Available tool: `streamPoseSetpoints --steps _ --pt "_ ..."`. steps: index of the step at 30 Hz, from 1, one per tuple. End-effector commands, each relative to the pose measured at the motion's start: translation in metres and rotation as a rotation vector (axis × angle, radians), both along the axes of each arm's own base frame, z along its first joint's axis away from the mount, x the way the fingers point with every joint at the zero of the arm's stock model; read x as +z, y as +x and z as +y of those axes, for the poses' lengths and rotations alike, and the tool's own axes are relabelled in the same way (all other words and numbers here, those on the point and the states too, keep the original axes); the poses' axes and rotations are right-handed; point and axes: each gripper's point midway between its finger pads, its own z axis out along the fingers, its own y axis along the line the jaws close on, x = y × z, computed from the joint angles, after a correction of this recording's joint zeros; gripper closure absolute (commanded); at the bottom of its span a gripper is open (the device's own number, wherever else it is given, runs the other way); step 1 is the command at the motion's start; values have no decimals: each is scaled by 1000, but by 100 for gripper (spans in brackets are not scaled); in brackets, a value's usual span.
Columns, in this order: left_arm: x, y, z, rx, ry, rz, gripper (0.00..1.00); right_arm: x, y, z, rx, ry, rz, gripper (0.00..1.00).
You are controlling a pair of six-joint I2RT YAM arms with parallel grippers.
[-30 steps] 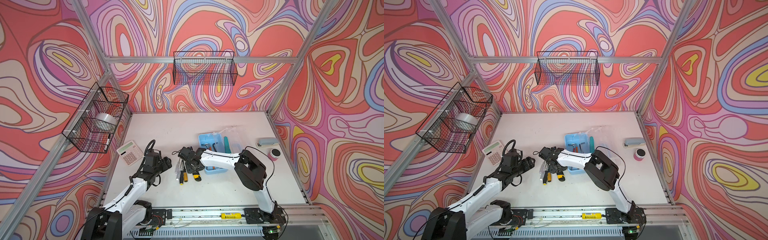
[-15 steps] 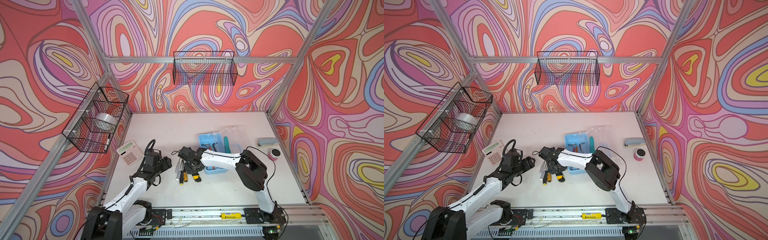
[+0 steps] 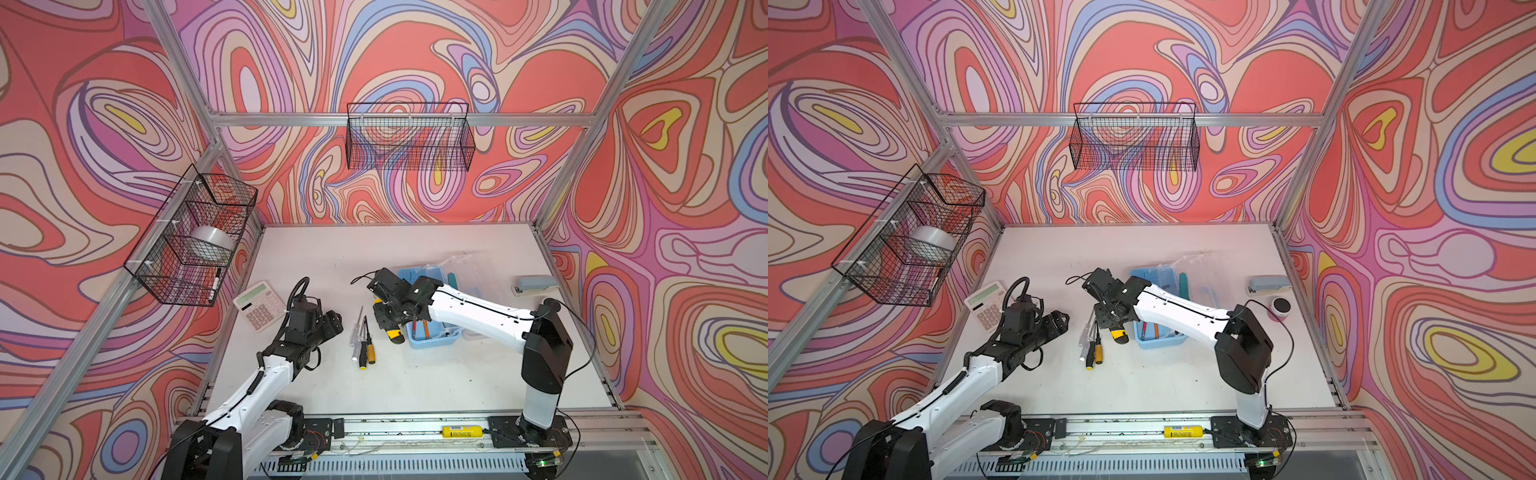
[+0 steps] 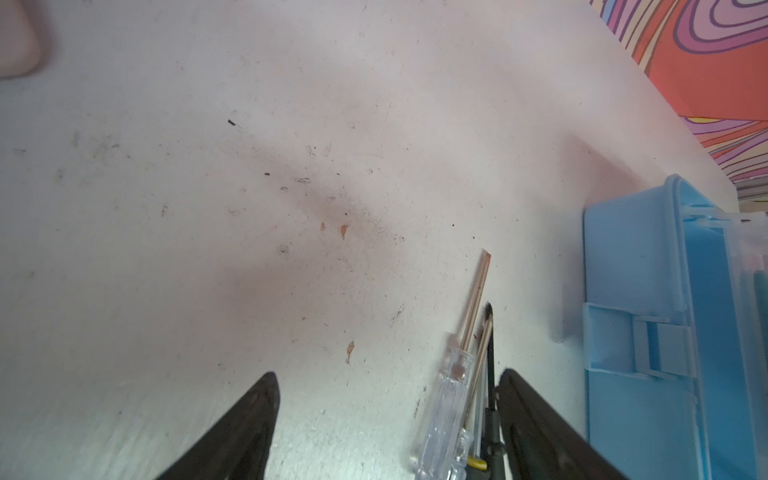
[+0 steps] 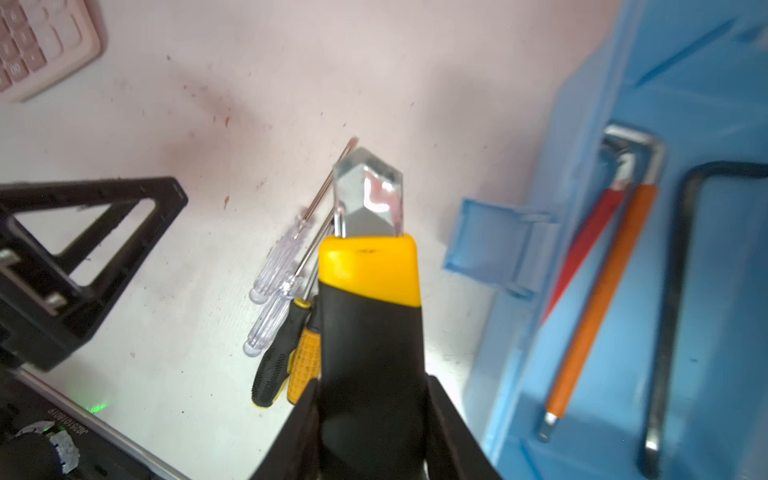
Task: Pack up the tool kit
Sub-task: 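Carry the yellow-black knife into the blue box and release it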
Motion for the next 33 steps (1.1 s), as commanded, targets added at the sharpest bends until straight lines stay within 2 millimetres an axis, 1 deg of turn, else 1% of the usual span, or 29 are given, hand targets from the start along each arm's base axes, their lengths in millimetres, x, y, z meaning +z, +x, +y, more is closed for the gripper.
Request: streamPoseSetpoints --steps 1,2,4,5,8,10,12,19,21,27,28,31,33 --pt "6 8 -1 -9 -2 -10 18 29 33 -56 -83 -99 -98 71" --pt "5 8 -2 -12 -4 -7 18 43 40 -73 -115 -104 -130 71" --pt "6 9 -3 -14 -6 -10 18 48 53 -99 -163 -130 -159 71" --pt "5 9 -3 -15 -7 -10 18 47 59 -114 -192 -142 -162 71" --pt "5 9 -3 -17 -5 -9 18 38 72 -145 -252 -163 -151 71" --pt "6 10 -3 -17 -5 -12 18 30 78 -154 -272 -143 -132 71" --pt "5 10 -3 -17 -3 -9 18 20 82 -159 -283 -124 -110 72" --pt "7 10 -4 -23 -2 -11 18 -10 86 -150 -274 -113 -58 71" --pt "6 10 -4 -24 -1 -10 18 -19 87 -150 -287 -118 -44 71" --pt "4 9 -4 -26 1 -3 18 -26 88 -151 -311 -111 -39 69" --pt "3 9 -4 -26 1 -1 18 -36 88 -151 -313 -128 -23 68" --pt "1 9 -5 -28 0 3 18 -43 87 -151 -314 -137 -6 64" --pt "0 9 -5 -30 0 4 18 -46 86 -150 -315 -131 4 60"
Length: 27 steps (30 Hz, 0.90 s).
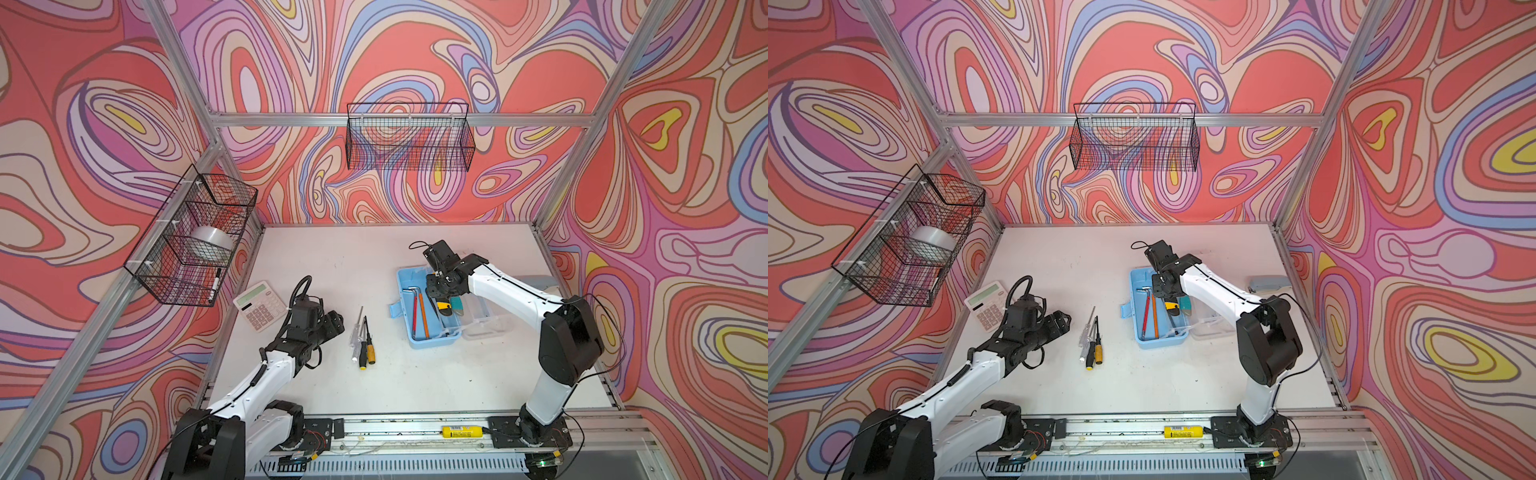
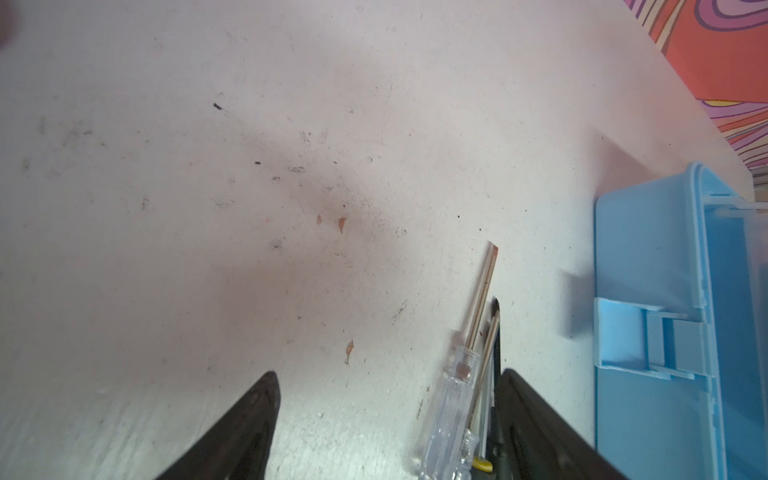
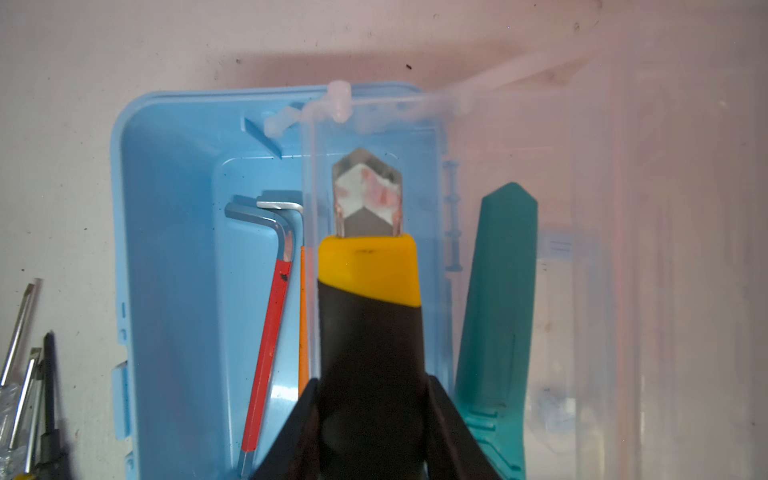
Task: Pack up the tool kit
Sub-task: 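Carry the yellow-black knife into the blue box and release it, then move the right gripper over the screwdrivers and lower onto the yellow-handled one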
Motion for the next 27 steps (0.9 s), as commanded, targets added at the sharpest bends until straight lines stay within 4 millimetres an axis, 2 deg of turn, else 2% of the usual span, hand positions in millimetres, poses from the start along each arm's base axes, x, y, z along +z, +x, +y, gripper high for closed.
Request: streamPoseSetpoints --steps 1,5,9,10,14,17,20,22,24,27 --pt "8 8 -2 -13 -2 -31 18 -15 -2 2 -14 6 30 57" --pt "10 8 -4 -23 -2 -34 18 -10 -1 1 -23 5 25 52" --pt "13 8 -3 -28 9 -46 17 11 2 0 -25 12 -13 46" --pt "14 8 -3 -30 11 -45 17 27 2 -1 -22 26 -40 46" --pt "16 11 -7 -46 12 -43 17 55 3 0 -11 52 -92 45" --pt "18 13 -14 -74 17 -49 17 76 3 8 20 77 -140 45" --pt "20 15 -25 -124 43 -45 17 97 -3 33 72 76 -214 45" --pt "33 22 -38 -172 69 -64 17 107 -15 62 131 90 -266 45" --pt "36 21 -48 -217 109 -60 17 108 -29 90 176 132 -280 45" --pt "36 18 -57 -260 152 -46 17 99 -51 129 234 213 -267 47"
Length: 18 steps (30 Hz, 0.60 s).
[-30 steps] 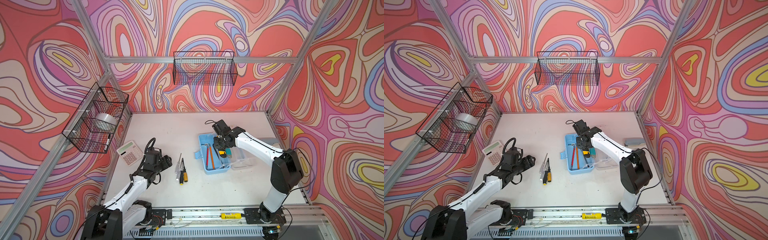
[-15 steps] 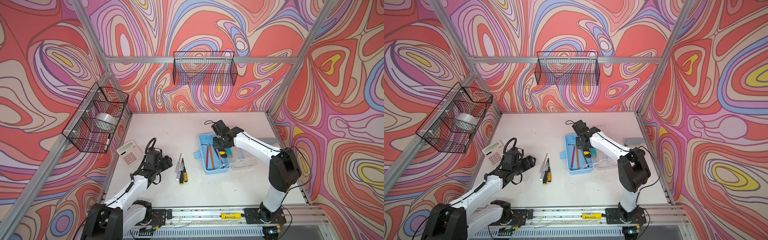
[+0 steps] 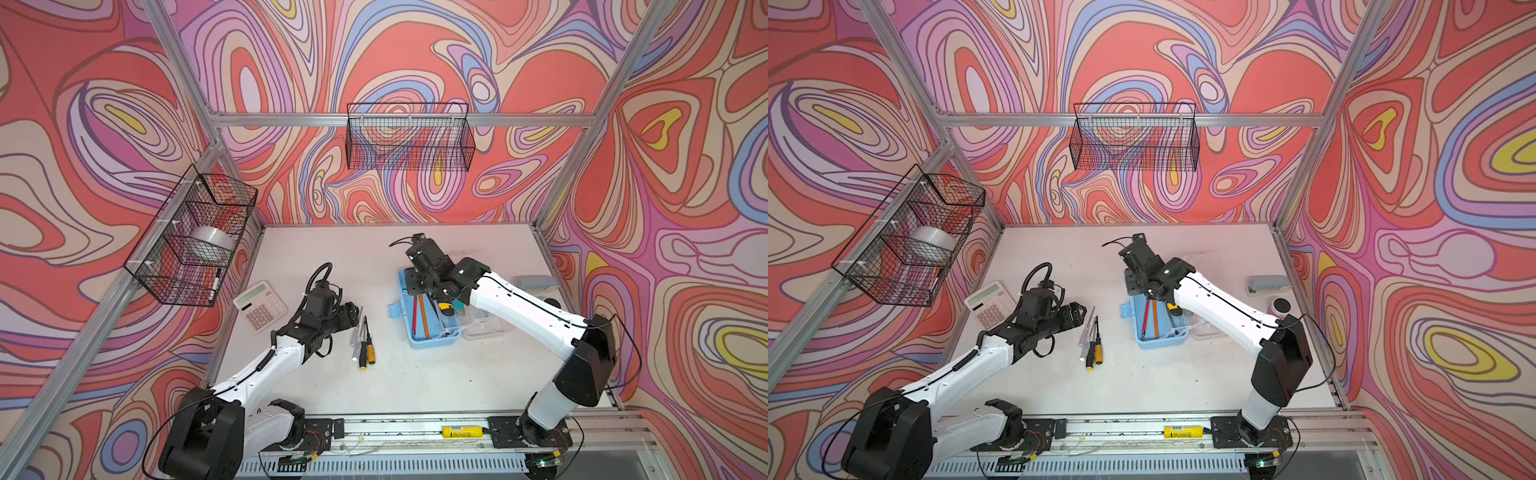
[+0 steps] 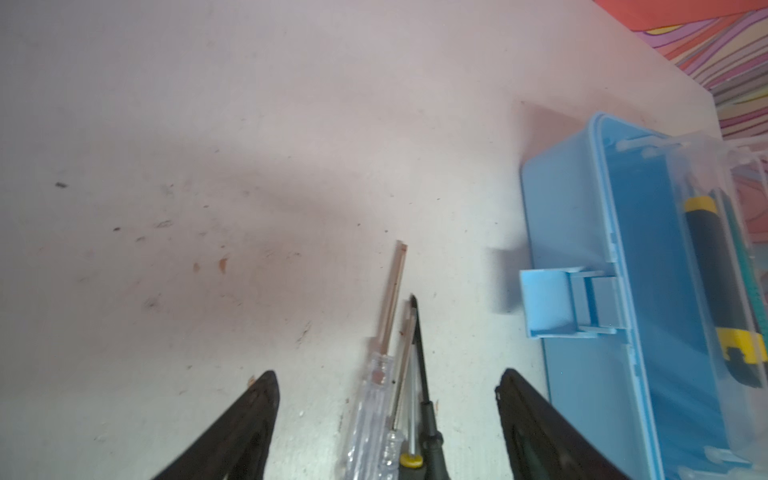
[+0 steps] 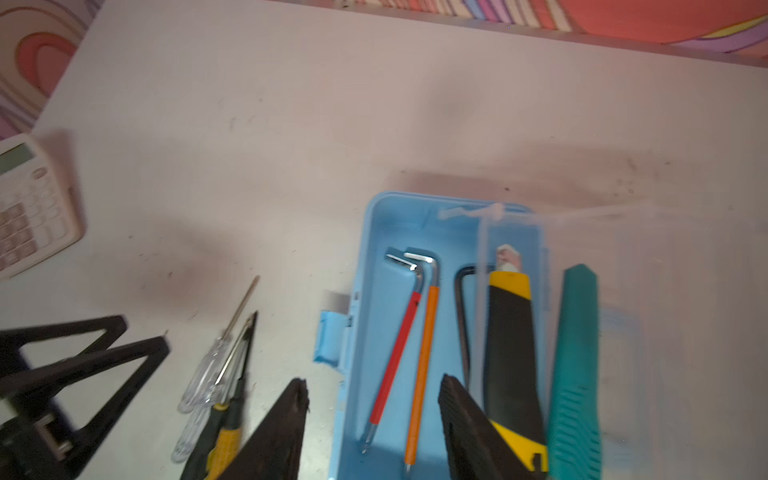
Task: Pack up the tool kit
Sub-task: 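Move the right gripper over the screwdrivers and lower onto the yellow-handled one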
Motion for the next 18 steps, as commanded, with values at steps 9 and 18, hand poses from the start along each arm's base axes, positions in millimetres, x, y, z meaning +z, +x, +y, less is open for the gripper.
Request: streamPoseSetpoints --steps 9,18 --pt "-20 -26 17 8 166 96 23 -55 -64 71 96 136 149 60" --pt "-28 -44 17 25 83 119 30 -112 -88 90 153 93 309 59"
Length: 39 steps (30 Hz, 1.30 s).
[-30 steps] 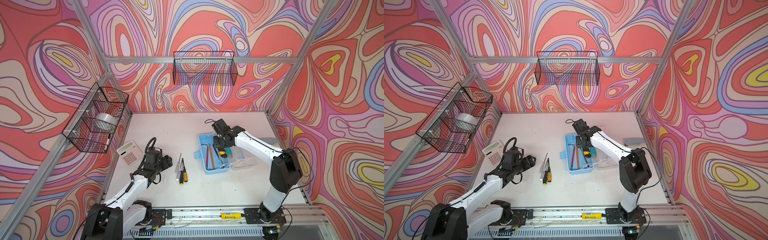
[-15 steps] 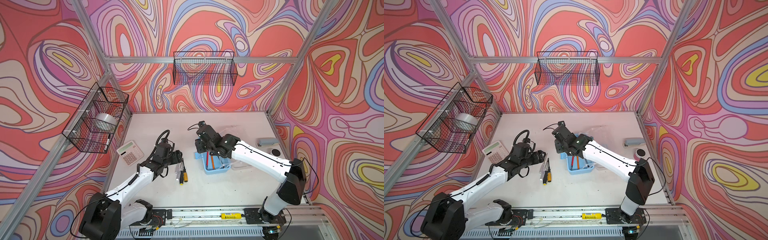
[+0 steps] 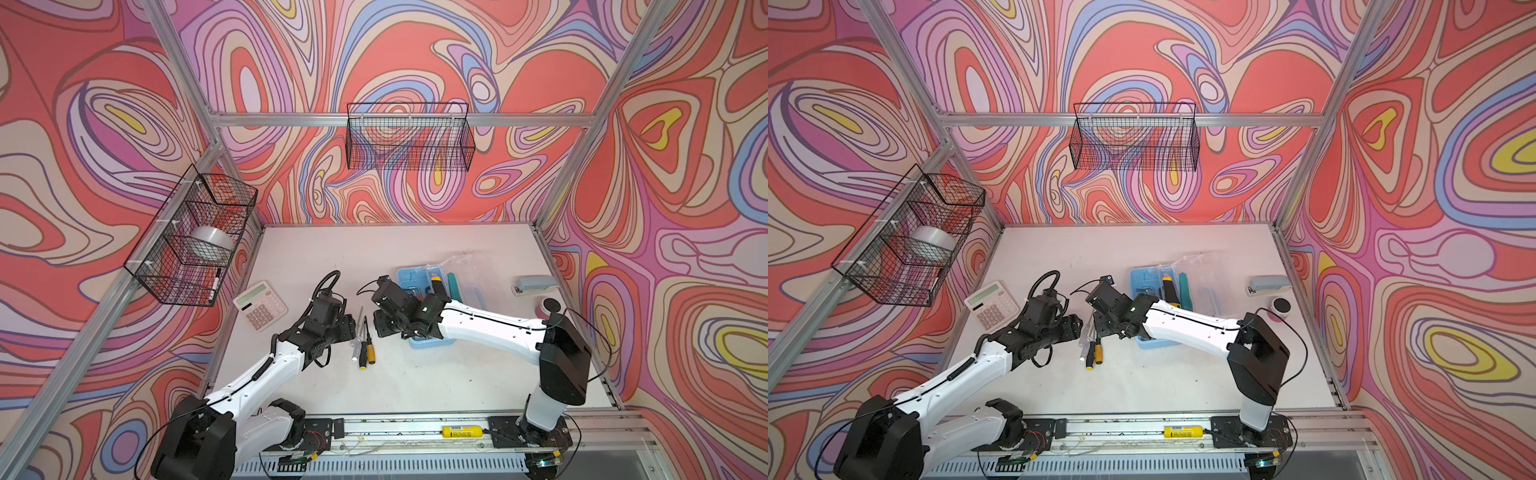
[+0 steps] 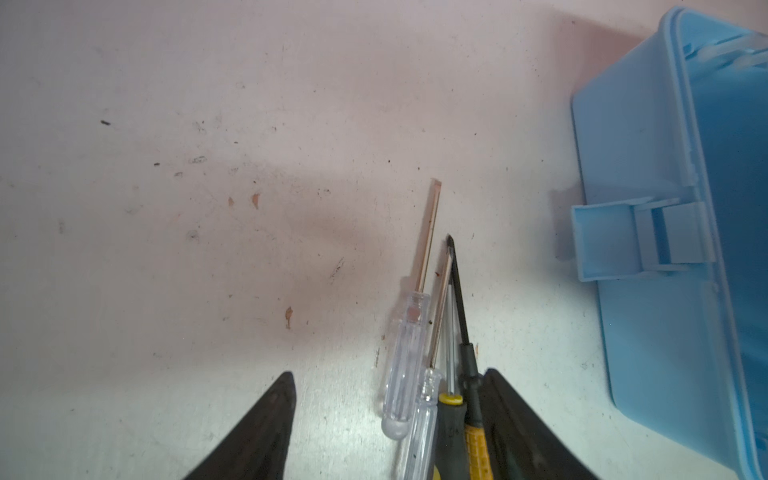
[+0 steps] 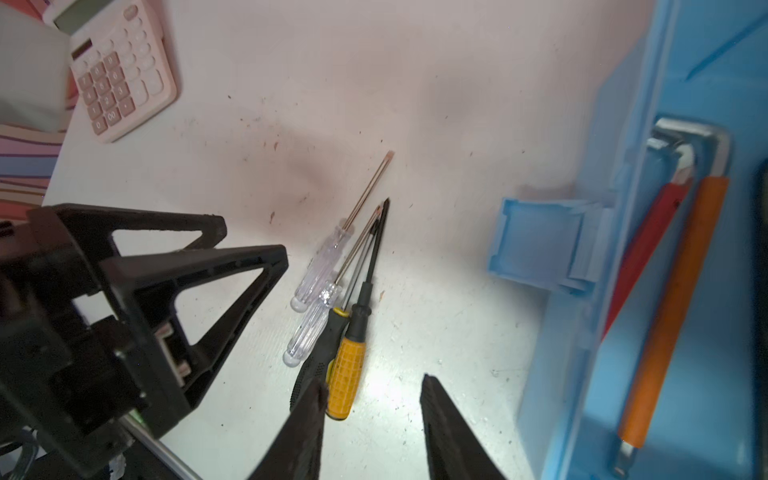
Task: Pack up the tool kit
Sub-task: 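Move the right gripper over the screwdrivers and lower onto the yellow-handled one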
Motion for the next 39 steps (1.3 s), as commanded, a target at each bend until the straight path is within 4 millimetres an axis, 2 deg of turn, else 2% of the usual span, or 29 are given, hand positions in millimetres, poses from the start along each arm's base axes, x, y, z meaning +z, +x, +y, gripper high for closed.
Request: streamPoseSetpoints --steps 1,2,3,5,10,17,23,27,39 --pt "-1 -6 1 25 -36 16 30 -24 -11 11 29 -4 79 58" --pt "-15 -15 3 25 -35 48 30 -31 -13 12 33 -12 94 58" --pt "-17 -17 2 28 -43 61 30 -36 -15 11 35 -24 106 58" --pt "-15 -11 -2 26 -71 45 31 -44 -18 10 42 -39 127 58" --pt "-23 -11 -3 34 -72 68 32 -56 -23 13 75 -54 162 57" --pt "-23 -7 -2 56 -98 55 31 -71 -29 18 122 -84 196 56" --pt "-21 -5 -3 59 -107 48 31 -72 -30 23 153 -86 203 57" --pt "-23 -5 -3 60 -104 51 31 -80 -34 28 171 -91 226 56" --pt "-23 -2 -2 63 -98 44 31 -99 -34 26 168 -156 248 57"
